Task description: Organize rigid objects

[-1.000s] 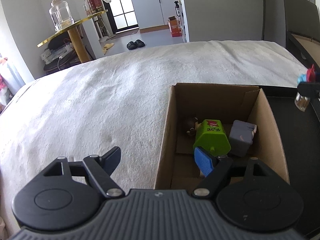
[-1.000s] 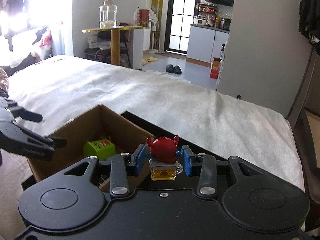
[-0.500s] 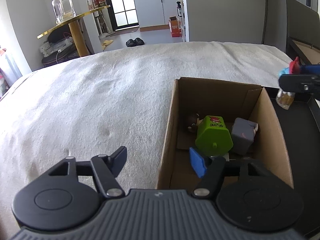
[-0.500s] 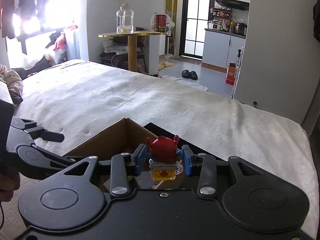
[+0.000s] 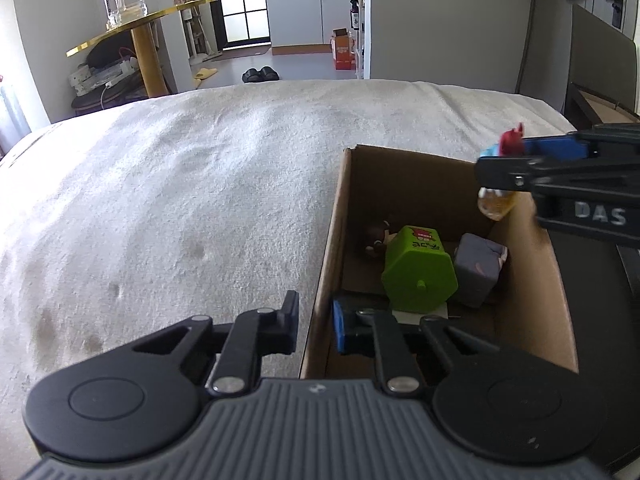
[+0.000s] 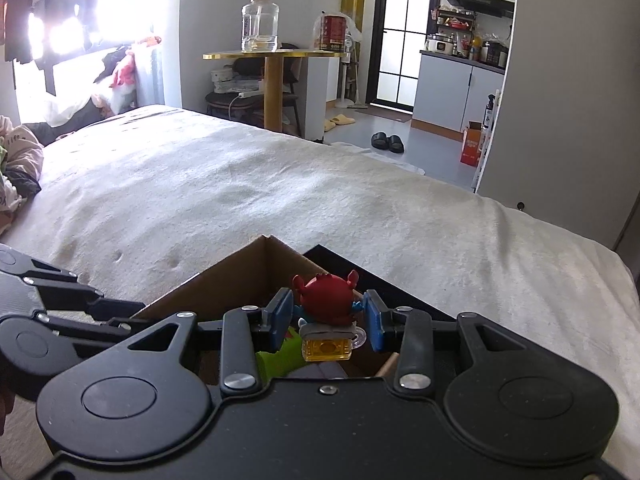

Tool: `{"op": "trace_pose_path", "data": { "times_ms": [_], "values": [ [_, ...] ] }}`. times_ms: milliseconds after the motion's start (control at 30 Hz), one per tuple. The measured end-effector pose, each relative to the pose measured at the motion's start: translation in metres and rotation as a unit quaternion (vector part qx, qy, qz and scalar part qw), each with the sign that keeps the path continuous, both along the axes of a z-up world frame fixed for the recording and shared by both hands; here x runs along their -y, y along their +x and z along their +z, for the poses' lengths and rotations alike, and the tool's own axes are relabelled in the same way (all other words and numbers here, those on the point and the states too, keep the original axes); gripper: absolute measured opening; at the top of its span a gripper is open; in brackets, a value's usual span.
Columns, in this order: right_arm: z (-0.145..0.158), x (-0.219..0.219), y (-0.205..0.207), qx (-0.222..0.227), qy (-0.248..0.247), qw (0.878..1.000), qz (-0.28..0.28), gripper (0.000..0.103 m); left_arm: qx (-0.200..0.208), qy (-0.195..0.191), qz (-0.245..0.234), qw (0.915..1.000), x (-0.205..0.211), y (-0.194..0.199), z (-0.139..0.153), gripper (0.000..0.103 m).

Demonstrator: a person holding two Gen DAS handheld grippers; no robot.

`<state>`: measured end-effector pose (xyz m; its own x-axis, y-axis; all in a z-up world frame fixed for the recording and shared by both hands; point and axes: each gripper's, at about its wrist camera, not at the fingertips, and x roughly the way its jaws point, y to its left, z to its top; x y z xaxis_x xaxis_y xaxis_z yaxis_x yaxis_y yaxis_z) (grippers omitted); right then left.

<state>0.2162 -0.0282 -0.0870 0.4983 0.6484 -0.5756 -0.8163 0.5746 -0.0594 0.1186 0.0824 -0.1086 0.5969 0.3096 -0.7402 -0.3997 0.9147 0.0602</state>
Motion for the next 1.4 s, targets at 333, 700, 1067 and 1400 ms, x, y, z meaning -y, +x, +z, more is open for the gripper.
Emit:
{"op": "trace_pose_path", "data": {
  "times_ms": [333, 700, 1067, 1400],
  "values": [
    [-0.009, -0.007, 0.003, -0.002, -0.006, 1.0, -0.012, 0.042, 0.001, -0.003, 0.001, 1.0, -0.001, 0.0, 0.0, 0.016],
    [-0.007, 0.025, -0.007, -0.034, -0.013, 0.999, -0.035, 0.045, -0.009, -0.003, -0.004, 0.9999, -0.001, 0.002, 0.003, 0.018],
    [0.009, 0.061, -0.016, -0.065, 0.006, 0.994, -0.085, 0.083, -0.004, -0.002, -0.021, 0.9998, -0.003, -0.006, 0.033, 0.055],
    [0.03, 0.099, -0.025, -0.069, 0.035, 0.988, -0.136, 0.096, 0.011, -0.004, -0.038, 0.9992, 0.008, -0.023, 0.068, 0.077]
  ]
}}
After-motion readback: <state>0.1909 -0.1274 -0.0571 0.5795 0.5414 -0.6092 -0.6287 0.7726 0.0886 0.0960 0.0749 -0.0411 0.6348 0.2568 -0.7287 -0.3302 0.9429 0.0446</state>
